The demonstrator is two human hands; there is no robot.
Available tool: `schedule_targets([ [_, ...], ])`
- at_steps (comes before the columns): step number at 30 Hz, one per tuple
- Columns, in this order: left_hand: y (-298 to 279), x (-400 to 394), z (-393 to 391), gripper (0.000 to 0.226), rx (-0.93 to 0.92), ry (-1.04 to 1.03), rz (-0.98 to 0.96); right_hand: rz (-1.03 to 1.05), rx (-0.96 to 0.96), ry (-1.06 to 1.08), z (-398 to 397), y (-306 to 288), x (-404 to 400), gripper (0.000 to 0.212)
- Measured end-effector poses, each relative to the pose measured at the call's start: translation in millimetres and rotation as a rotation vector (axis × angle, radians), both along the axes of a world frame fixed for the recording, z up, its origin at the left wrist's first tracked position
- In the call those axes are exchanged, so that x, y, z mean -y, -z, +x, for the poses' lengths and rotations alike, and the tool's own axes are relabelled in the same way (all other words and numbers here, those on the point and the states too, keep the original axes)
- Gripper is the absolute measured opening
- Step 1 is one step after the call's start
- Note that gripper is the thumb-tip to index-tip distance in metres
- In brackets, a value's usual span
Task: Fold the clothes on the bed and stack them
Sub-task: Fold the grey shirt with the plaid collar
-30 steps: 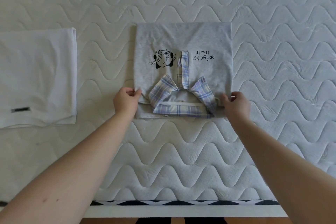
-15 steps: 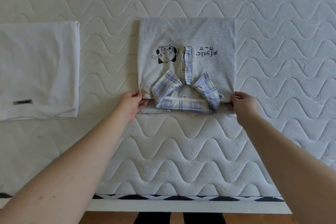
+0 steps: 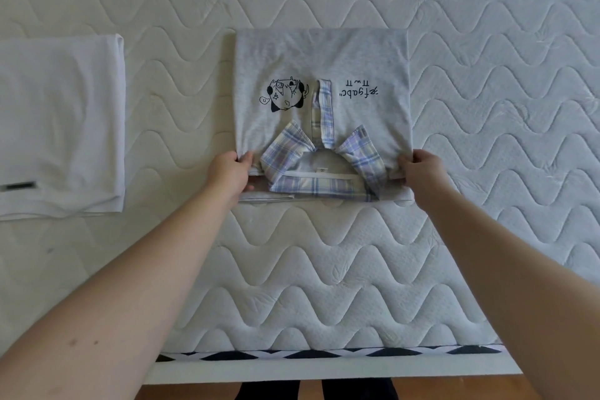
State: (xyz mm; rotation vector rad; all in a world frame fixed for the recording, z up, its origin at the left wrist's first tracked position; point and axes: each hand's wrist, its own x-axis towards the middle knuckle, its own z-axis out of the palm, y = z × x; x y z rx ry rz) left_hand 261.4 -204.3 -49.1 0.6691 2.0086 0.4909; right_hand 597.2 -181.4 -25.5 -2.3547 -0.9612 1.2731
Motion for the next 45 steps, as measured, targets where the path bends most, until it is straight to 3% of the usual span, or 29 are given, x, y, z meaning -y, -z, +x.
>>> schedule_targets([
  [3, 1.0, 5.7, -10.6, 0.04, -0.322, 0.242, -0.014, -0.004, 0.111, -0.049, 4.3, 1.1, 3.1, 0.025],
  [5, 0.4, 8.3, -13.2, 0.039, -0.413, 0.264, -0.027, -0.01, 0.204, -0.053, 3.1, 2.0, 3.9, 0.038],
  [8, 0.2, 5.5, -11.6, 0.04, -0.35, 0.145, -0.042, -0.019, 0.19, -0.008, 2.9, 2.7, 1.9, 0.056],
  [10, 0.6, 2.0, -11.6, 0.038, -0.299, 0.221, -0.071, -0.065, 0.174, -0.031, 1.5, 1.1, -1.6, 0.057],
  [16, -7.2, -0.8, -12.9, 0.018, -0.071, 0.159, -0.053, -0.111, 0.183, -0.189, -4.1, 0.8, -10.7, 0.037],
  [21, -22.1, 6.9, -6.4, 0.011, 0.142, -0.017, 0.068, 0.035, 0.027, -0.069, -8.0, -4.7, -2.8, 0.022],
  [25, -36.3, 18.0, -8.5, 0.013, 0.174, -0.155, 0.112, 0.073, -0.115, -0.004, -5.6, -25.1, 5.8, 0.014],
  [35, -155.4, 61.1, -34.7, 0.015, 0.382, -0.247, 0.14, 0.178, -0.218, 0.039, -40.5, -146.2, 53.8, 0.01],
  [40, -229.1, 104.3, -62.0, 0.016, 0.356, -0.195, 0.212, 0.184, -0.218, -0.036, -61.2, -215.5, 95.9, 0.009],
  [45, -281.1, 158.8, -87.7, 0.018, 0.376, -0.153, 0.321, 0.208, -0.308, 0.041, -76.2, -273.8, 149.5, 0.009],
])
